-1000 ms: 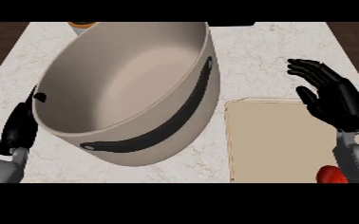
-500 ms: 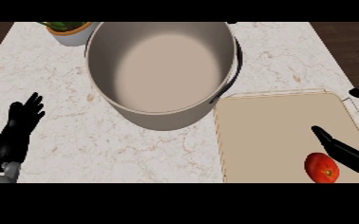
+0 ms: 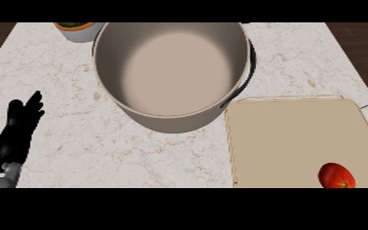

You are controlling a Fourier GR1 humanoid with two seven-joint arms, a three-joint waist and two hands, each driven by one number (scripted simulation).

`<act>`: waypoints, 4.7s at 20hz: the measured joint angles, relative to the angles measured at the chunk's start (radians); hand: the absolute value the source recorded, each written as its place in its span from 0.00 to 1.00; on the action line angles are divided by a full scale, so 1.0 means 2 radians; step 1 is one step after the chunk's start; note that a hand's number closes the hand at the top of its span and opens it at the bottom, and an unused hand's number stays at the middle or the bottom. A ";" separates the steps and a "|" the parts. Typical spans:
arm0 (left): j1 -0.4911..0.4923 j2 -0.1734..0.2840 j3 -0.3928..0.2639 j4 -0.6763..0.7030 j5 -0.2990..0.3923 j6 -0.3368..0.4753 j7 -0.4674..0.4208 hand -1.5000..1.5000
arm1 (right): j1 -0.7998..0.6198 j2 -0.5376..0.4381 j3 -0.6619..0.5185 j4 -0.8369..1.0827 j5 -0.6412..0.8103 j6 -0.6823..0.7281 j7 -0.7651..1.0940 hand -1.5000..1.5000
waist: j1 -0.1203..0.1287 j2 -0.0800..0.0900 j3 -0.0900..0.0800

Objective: Pick the tomato from the tray and place it in the pot

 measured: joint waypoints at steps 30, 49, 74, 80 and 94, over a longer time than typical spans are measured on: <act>-0.030 -0.049 0.019 -0.010 -0.064 -0.030 0.040 0.50 | 0.099 0.038 -0.004 -0.109 0.324 0.108 0.270 0.00 | 0.031 0.005 0.000; -0.024 -0.088 0.072 -0.029 -0.125 -0.068 0.072 0.50 | -0.041 0.095 0.018 -0.029 0.443 0.151 0.322 0.00 | 0.030 0.005 0.000; -0.009 -0.130 0.148 -0.043 -0.178 -0.138 0.075 0.50 | -0.130 0.104 -0.010 0.079 0.473 0.168 0.280 1.00 | 0.027 0.004 -0.004; -0.019 -0.138 0.151 -0.031 -0.187 -0.142 0.073 0.50 | -0.133 0.107 -0.016 0.076 0.493 0.131 0.257 1.00 | 0.025 0.005 -0.001; -0.075 -0.163 0.095 -0.054 -0.200 -0.173 0.063 0.50 | -0.354 -0.043 0.083 0.130 0.535 0.241 0.111 1.00 | 0.169 0.044 0.001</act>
